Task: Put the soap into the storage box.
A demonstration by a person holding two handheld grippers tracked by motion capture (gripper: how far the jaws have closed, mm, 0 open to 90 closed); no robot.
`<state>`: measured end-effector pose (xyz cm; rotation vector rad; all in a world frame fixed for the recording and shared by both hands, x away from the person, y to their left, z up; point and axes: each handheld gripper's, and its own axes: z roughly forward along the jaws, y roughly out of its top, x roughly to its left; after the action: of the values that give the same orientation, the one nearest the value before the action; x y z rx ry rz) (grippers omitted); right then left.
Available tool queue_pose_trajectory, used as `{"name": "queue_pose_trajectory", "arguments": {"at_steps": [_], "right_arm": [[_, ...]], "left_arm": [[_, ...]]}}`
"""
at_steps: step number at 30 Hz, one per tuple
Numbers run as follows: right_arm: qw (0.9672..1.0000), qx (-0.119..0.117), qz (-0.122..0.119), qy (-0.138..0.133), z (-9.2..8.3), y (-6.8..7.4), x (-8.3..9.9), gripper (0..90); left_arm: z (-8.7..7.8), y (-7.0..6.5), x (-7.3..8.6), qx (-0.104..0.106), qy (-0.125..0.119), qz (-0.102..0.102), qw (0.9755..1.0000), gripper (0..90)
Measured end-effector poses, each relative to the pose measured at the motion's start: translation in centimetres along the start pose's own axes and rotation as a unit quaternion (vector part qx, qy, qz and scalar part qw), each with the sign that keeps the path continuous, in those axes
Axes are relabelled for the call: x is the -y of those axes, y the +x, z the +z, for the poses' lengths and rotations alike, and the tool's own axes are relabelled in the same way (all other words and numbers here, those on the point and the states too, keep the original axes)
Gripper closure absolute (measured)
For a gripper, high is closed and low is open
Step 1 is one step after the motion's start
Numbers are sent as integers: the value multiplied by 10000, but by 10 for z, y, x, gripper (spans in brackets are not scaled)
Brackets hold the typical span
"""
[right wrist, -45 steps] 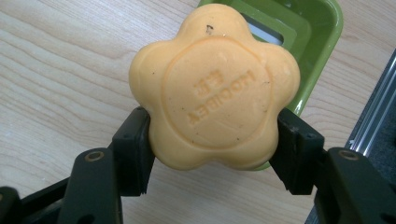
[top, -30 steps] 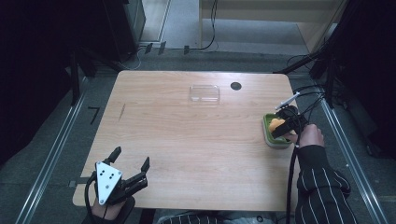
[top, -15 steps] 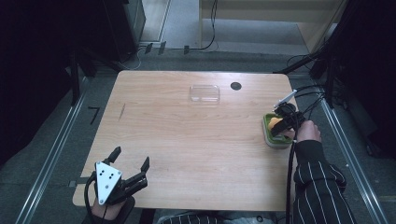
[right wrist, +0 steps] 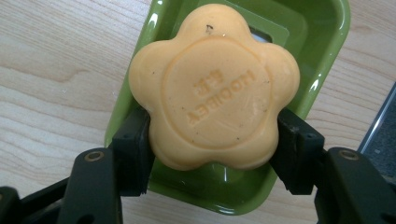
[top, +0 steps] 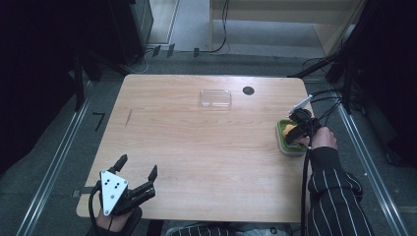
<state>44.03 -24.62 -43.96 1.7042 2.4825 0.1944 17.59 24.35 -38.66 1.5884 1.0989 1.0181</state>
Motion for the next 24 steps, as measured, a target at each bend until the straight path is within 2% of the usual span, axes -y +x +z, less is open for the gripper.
{"name": "queue_pose_trajectory", "arguments": {"at_steps": [21,24], "right_arm": [[9994,-14,291,163,9,-2,0,390],[9995,10,298,90,8,-3,0,389]], "left_arm": [[0,0,0,0,-10,-11,10000,137],[0,0,0,5,-7,-5,10000,136]]}}
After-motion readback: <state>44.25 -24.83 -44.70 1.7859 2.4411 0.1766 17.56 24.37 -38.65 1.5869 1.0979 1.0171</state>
